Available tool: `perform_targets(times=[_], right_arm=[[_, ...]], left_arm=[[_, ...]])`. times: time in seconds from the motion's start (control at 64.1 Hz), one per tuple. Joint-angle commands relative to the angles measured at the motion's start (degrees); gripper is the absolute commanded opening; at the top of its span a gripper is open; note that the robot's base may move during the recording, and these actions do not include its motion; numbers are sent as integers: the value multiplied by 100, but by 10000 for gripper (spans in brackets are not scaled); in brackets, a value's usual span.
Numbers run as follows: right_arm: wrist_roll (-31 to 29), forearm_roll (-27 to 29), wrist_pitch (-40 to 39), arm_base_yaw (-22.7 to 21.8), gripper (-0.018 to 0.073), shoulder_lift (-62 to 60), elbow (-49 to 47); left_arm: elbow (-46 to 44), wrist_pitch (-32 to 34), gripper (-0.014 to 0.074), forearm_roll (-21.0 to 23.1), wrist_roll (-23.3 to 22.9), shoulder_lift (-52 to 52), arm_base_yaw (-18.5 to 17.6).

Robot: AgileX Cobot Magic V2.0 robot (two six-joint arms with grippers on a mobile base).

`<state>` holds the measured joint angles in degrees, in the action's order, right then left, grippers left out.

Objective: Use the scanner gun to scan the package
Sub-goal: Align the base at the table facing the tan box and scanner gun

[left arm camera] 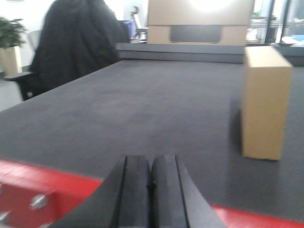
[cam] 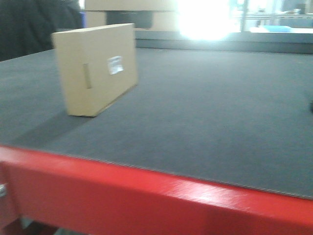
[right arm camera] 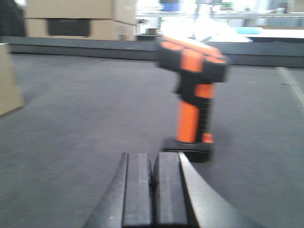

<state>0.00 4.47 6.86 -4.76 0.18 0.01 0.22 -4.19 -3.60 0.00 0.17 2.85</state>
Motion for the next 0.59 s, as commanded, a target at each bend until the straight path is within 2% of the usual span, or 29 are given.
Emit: perform_targets(times=[0.0, 0.14, 0.328, 0.577], right_arm=[[0, -29, -126, 38, -153, -18, -1], [0, -29, -126, 87, -153, -18, -1], [0, -29, -126, 99, -153, -18, -1], [0, -29, -126, 391, -153, -18, -1]], left_arm=[[-22, 92, -111, 20, 0, -17, -31], [-22, 92, -111, 20, 0, -17, -31], [-22, 92, -111, 20, 0, -17, -262], [-22, 92, -111, 20, 0, -17, -287]])
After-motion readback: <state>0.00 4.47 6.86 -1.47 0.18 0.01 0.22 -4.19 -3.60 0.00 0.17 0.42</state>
